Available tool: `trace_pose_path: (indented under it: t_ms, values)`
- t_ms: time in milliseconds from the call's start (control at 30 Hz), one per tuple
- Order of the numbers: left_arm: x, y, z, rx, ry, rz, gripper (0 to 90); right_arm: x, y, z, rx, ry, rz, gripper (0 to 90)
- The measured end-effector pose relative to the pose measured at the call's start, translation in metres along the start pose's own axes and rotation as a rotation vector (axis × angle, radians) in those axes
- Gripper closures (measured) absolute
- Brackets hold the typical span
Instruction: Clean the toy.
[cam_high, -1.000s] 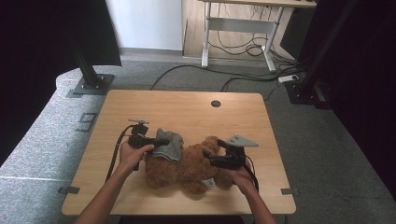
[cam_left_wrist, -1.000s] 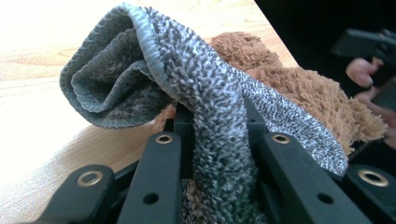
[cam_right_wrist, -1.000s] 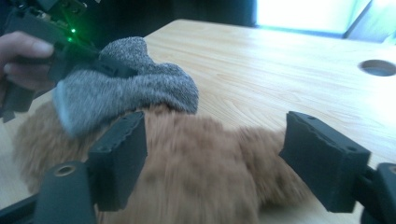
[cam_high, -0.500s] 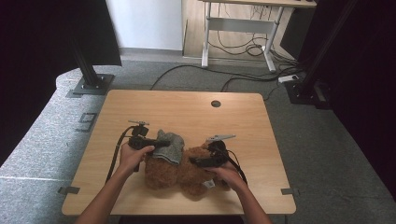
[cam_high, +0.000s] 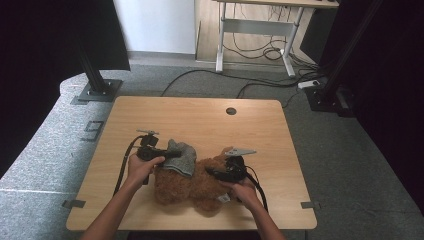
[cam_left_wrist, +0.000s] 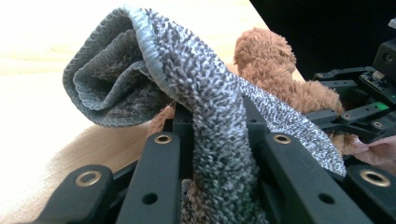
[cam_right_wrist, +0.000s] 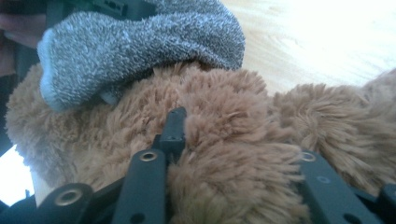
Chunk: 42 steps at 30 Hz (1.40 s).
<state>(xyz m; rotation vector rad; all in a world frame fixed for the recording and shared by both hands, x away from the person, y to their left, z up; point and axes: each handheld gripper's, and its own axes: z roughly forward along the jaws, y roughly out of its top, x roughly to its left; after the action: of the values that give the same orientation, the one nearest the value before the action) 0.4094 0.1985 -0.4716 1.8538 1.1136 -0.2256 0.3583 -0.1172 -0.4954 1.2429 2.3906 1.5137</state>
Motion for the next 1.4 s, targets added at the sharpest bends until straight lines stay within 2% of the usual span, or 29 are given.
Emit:
trace_pose_path:
  t_ms: [100, 200, 300, 533, 600, 700, 800, 1000, 1100, 1167, 1400]
  values:
    - [0.000, 0.002, -0.002, -0.018, 0.008, 0.004, 74.2, -0.002, 0.001, -0.001, -0.040, -0.006, 0.013, 67.7]
    - [-0.001, 0.006, -0.005, -0.041, 0.013, 0.005, 74.0, -0.002, 0.002, 0.001, -0.075, -0.032, 0.005, 70.0]
    - [-0.003, 0.011, -0.008, -0.057, 0.021, 0.011, 73.8, -0.001, 0.006, 0.001, -0.115, -0.072, -0.022, 71.2]
    - [-0.006, 0.023, -0.015, -0.111, 0.027, 0.018, 73.4, -0.002, 0.019, -0.003, -0.241, -0.199, -0.092, 71.7]
    - [-0.007, 0.024, -0.015, -0.120, 0.020, 0.019, 73.3, -0.002, 0.019, -0.004, -0.270, -0.215, -0.122, 71.4]
    - [-0.008, 0.021, -0.013, -0.109, 0.020, 0.029, 73.3, -0.002, 0.013, -0.003, -0.293, -0.211, -0.165, 71.0]
    - [-0.007, 0.016, -0.013, -0.105, 0.005, 0.025, 73.3, 0.002, 0.002, -0.003, -0.288, -0.199, -0.190, 70.9]
    - [-0.013, 0.016, -0.018, -0.125, -0.041, 0.020, 73.4, 0.016, -0.025, -0.007, -0.272, -0.140, -0.230, 70.4]
    - [-0.020, 0.016, -0.017, -0.119, -0.052, 0.043, 73.4, 0.025, -0.032, -0.010, -0.274, -0.169, -0.276, 70.1]
    - [-0.023, 0.017, -0.015, -0.120, -0.058, 0.051, 73.4, 0.027, -0.032, -0.011, -0.276, -0.190, -0.290, 70.5]
    - [-0.022, 0.021, -0.018, -0.141, -0.041, 0.045, 73.2, 0.015, -0.015, -0.003, -0.328, -0.218, -0.239, 73.2]
